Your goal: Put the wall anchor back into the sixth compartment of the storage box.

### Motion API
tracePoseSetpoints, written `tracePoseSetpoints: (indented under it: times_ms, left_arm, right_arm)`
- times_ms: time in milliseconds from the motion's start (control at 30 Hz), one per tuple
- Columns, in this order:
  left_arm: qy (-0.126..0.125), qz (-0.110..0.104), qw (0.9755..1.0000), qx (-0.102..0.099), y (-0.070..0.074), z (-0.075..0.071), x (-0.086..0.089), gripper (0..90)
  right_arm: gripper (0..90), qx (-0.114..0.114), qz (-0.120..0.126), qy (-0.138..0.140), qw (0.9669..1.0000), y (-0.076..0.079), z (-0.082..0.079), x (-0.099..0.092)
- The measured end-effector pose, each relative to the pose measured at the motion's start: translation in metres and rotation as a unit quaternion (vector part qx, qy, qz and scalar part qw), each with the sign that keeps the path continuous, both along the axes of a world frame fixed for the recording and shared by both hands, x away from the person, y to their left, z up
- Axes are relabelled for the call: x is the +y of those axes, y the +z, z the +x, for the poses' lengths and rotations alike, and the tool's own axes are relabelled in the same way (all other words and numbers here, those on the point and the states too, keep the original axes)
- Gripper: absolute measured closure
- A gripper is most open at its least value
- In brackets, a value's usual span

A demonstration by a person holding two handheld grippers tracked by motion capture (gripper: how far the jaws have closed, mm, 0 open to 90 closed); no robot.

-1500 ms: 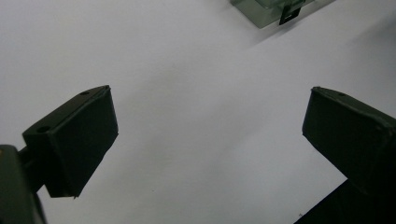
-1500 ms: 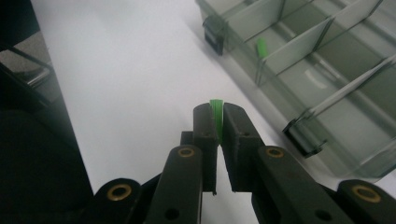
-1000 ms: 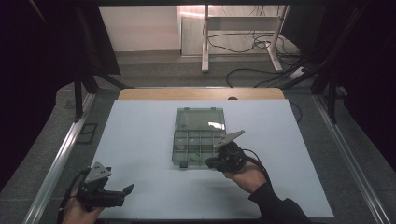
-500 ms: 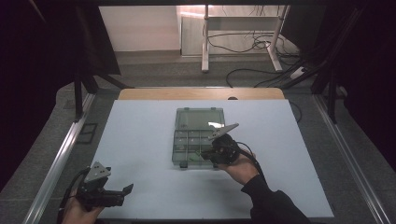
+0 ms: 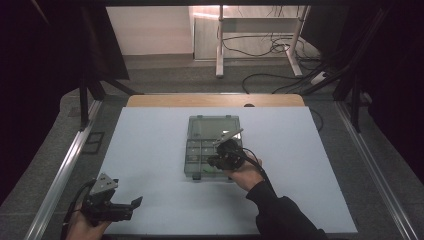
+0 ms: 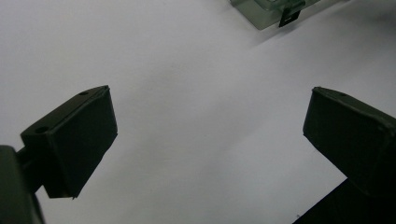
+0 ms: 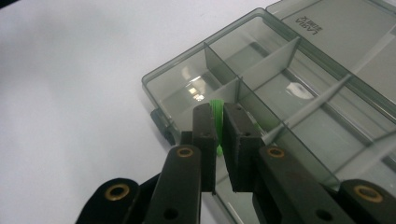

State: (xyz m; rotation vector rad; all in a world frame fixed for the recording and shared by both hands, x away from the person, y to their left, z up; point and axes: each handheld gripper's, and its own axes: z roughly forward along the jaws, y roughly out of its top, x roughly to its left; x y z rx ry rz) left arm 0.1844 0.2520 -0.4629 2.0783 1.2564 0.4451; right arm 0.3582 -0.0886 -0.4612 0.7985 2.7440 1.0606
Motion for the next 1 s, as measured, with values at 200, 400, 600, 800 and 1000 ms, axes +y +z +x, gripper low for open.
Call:
tracePoseSetpoints:
  times_ms: [200, 400, 600, 800, 1000]
  left_arm:
    - [-0.001, 0.0, 1.0, -0.001, 0.0, 0.0, 0.0, 3.4]
    - [0.004, -0.008, 1.0, 0.001, 0.0, 0.0, 0.002, 3.4]
    - [0.003, -0.004, 1.0, 0.0, 0.0, 0.0, 0.001, 3.5]
    - [0.003, -0.007, 1.0, 0.0, 0.0, 0.0, 0.002, 3.5]
    - [0.003, -0.006, 1.0, 0.0, 0.0, 0.0, 0.001, 3.5]
  right_arm:
    - [81.8, -0.002, -0.021, 0.006, 0.9998, -0.01, 0.003, 0.012]
    - [74.5, -0.018, -0.031, 0.005, 0.9994, -0.009, -0.001, 0.012]
    - [62.1, -0.013, -0.013, 0.007, 0.9998, 0.002, -0.006, 0.002]
    - [46.3, -0.024, -0.019, 0.008, 0.9995, 0.007, -0.018, -0.008]
    - [32.7, -0.029, -0.014, 0.007, 0.9995, 0.015, -0.034, -0.026]
